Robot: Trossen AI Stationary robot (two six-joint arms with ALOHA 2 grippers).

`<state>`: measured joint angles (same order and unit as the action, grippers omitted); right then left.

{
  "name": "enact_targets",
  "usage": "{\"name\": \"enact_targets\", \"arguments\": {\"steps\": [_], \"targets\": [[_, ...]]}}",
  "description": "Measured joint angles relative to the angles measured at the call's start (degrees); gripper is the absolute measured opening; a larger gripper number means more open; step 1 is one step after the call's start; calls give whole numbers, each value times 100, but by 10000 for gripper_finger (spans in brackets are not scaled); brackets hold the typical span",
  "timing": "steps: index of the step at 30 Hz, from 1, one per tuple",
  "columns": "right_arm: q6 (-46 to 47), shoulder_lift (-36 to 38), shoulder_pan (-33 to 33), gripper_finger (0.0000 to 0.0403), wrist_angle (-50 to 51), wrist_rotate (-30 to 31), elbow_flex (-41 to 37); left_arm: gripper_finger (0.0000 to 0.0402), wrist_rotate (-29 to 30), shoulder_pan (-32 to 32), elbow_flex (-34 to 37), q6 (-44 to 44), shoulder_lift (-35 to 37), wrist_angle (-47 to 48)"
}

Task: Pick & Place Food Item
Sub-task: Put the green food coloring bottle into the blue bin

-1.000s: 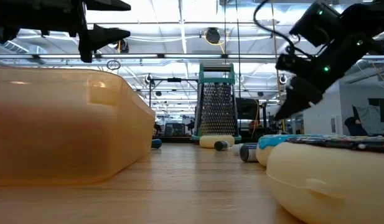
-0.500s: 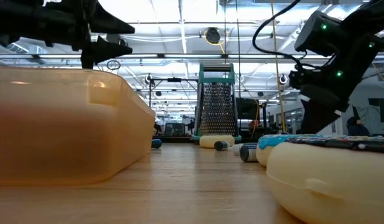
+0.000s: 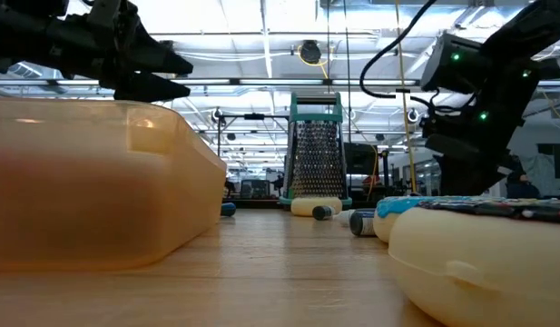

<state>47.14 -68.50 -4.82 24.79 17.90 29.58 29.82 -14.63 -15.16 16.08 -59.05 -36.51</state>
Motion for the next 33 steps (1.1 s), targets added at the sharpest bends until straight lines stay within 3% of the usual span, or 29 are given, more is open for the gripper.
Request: {"name": "enact_targets", "arguments": {"steps": [8, 14, 26, 30, 33], "targets": [[173, -610, -46, 221, -194, -27, 20, 269, 2, 0, 0, 66, 2, 52], [217, -516, -35, 212, -27, -197, 15, 269, 6, 0, 0, 144, 2, 92], [-294, -325, -33, 98, 172, -365, 3, 269, 15, -2, 0, 511, 2, 94], [-807, -330, -30, 62, -211, -356, -9, 269, 20, 0, 0, 695, 2, -86], [-1276, -307, -30, 57, -764, -362, -38, 269, 22, -1, 0, 702, 1, -315]]}}
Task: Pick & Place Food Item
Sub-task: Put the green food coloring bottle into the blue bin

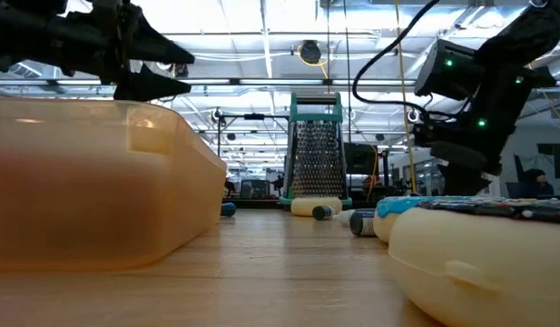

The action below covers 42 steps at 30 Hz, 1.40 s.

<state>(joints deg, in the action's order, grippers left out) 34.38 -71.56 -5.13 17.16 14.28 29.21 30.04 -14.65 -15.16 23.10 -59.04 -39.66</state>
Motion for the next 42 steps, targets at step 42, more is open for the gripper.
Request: {"name": "enact_targets", "arguments": {"steps": [42], "targets": [[-4388, 253, 1237, 63, -6605, -1588, 31, 269, -1851, 657, -3670, -1854, -3830, -1067]]}}
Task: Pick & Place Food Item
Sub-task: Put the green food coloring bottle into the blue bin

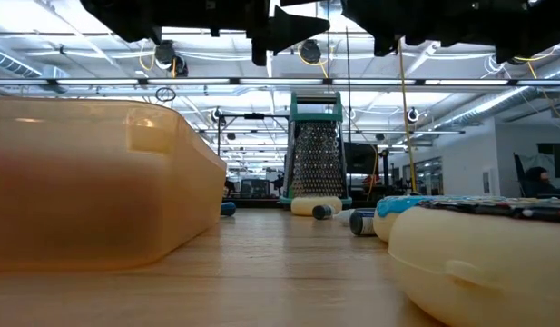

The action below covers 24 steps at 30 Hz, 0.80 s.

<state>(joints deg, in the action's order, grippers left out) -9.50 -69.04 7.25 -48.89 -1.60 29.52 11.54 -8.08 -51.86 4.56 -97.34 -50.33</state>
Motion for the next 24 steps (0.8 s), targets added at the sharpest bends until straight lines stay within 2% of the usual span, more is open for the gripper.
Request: {"name": "enact_targets", "arguments": {"steps": [5, 16, 24], "targets": [[-19, 0, 0, 61, 30, 7, 0, 269, -17, 35, -133, 301, 0, 57], [-19, 0, 0, 62, 28, 4, 0, 268, -104, 40, -464, 36, 0, 618], [-21, -49, -2, 62, -59, 4, 0, 266, -108, 41, -474, 26, 2, 582]]}}
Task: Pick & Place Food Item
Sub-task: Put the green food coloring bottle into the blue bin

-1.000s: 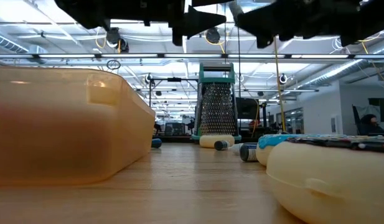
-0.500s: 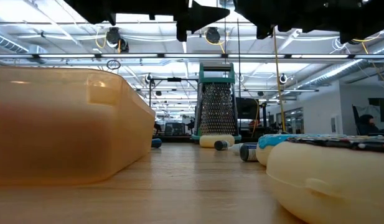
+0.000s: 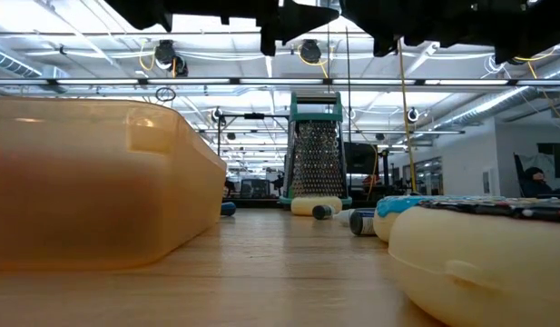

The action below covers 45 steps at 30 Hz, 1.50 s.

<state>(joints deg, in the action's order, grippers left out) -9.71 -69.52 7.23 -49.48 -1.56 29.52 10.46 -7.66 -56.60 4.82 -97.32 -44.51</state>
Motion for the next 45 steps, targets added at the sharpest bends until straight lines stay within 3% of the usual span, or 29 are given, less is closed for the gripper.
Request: {"name": "enact_targets", "arguments": {"steps": [11, 18, 28, 45], "targets": [[-1, -1, 0, 61, -6, 2, 0, 145, -297, 2, 0, 15, 0, -25], [2, -1, -3, 62, -4, 12, 0, 102, -334, 12, 0, -10, 0, -34], [100, 2, -5, 71, -8, 24, 0, 59, -332, 31, 2, -201, 0, -138], [456, -6, -29, 114, 194, -9, -96, 57, -438, 37, -4, -430, 74, -447]]}}
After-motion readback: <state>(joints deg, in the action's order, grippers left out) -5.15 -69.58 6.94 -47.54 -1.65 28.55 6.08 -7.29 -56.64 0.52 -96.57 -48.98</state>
